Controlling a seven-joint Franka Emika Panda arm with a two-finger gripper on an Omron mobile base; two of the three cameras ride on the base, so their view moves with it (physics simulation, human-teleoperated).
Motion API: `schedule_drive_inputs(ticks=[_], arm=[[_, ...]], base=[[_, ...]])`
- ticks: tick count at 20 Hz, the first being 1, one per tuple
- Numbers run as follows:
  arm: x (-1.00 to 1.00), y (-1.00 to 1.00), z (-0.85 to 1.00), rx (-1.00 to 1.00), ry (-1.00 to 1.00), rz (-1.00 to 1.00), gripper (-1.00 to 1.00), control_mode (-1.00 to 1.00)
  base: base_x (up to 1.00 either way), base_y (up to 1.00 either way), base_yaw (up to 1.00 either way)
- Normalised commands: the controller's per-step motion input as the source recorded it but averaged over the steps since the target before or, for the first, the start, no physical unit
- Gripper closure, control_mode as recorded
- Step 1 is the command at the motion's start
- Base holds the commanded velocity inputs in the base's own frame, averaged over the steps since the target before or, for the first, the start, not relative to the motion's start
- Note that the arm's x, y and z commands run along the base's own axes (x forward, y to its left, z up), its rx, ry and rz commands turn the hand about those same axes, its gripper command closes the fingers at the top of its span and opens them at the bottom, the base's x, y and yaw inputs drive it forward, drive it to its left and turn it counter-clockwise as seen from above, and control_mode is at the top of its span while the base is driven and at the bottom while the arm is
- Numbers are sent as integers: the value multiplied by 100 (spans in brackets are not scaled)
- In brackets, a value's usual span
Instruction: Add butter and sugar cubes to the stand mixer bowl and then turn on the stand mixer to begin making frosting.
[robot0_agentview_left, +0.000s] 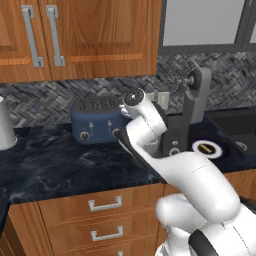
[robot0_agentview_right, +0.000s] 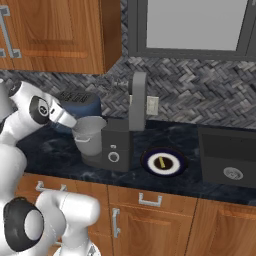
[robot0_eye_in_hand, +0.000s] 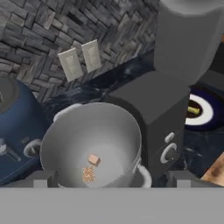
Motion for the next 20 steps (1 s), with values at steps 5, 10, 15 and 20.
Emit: schedule_drive_inputs(ticks=[5,10,15,20], arm=[[-100,-6,42,2,0,14,-100,-100],[-100,-39,30,3,0,12,-100,-100],[-97,-62,40,0,0,6,-100,-100],[-48,-93,25,0,0,2,-100,-100]], base=[[0,0,0],[0,0,0],[0,0,0],[0,0,0]])
